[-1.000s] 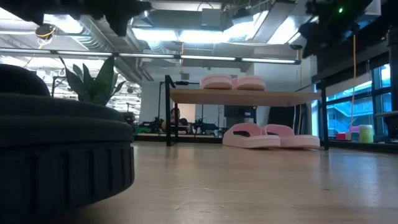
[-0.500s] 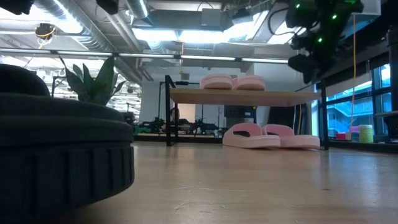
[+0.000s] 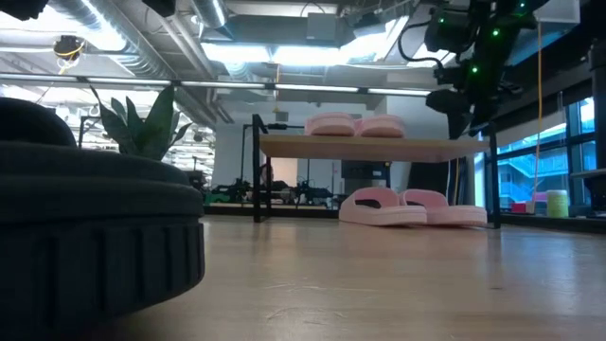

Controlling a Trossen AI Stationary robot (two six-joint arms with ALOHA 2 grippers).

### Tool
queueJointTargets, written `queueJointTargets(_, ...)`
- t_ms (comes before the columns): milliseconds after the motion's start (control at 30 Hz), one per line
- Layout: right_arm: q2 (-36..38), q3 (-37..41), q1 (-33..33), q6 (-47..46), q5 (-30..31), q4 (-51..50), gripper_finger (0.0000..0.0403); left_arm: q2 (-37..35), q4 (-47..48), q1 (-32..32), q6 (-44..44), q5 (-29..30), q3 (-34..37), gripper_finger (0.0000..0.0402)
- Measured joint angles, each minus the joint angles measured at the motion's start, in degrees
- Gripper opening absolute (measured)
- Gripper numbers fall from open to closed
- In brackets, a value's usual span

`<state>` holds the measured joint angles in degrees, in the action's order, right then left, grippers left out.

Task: Pick and place slides into the shelf
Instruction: Adjust the shelf, then put the black slipper under the shelf

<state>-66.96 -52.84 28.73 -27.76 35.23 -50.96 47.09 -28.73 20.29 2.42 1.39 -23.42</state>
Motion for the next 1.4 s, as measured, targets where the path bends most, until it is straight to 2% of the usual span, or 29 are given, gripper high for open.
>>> queueJointTargets(500,0.1,0.0,0.0,2.6,-8.1,9.2,0.0242,0.0,2.2,0.0,0.0,1.0,0.0,0.0166)
queueJointTargets(733,0.1,0.0,0.0,4.2,-9.8,13.0,0.0242,0.0,2.7,0.0,0.0,1.0,0.0,0.0166)
queueJointTargets(967,0.5,-0.2,0.0,5.8,-9.9,11.8,0.0242,0.0,2.7,0.0,0.4,1.1,0.0,0.0166)
queueJointTargets(1200,7.0,-6.7,-0.4,6.9,-4.6,6.1,0.0242,-0.9,2.4,0.1,3.0,1.0,0.0,0.0166)
queueJointTargets(1300,11.0,-9.8,-2.2,9.0,-4.6,6.0,0.0242,-1.6,2.5,0.8,0.0,0.0,0.0,0.0166)
queueJointTargets(1400,14.7,-11.2,-5.5,13.5,-7.3,6.1,0.0242,-2.4,1.7,2.1,-4.0,-3.2,0.0,0.0166)
